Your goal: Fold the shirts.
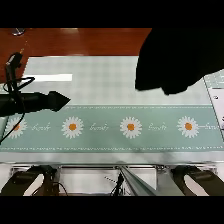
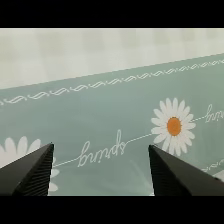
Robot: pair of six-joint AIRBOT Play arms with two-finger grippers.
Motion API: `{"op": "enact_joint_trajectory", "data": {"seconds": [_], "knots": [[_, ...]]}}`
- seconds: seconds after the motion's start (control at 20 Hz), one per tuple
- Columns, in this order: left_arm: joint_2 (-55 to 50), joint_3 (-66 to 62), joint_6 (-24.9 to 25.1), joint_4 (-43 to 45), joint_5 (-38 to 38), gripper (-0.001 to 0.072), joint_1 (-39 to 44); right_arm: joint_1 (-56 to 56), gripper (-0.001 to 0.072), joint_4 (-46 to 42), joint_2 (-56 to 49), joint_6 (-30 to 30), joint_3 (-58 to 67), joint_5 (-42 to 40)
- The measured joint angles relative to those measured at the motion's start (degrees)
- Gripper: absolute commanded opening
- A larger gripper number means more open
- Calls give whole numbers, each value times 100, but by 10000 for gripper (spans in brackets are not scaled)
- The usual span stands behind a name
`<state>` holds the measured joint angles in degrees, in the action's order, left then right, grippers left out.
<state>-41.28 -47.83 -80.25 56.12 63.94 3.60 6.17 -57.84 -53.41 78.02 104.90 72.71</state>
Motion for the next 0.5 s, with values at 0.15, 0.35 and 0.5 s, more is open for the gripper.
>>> {"op": "enact_joint_trajectory", "data": {"seconds": [0.15, 0.35, 0.5], "knots": [[17, 278, 7, -74, -212, 702, 197, 728, 22, -127, -11, 136, -833, 223], [22, 546, 7, -118, -382, 702, 385, 1615, 22, -236, -120, 426, -2787, -258], [20, 627, 7, -129, -437, 702, 433, 2190, 23, -26, -533, 564, -3888, -844]]}}
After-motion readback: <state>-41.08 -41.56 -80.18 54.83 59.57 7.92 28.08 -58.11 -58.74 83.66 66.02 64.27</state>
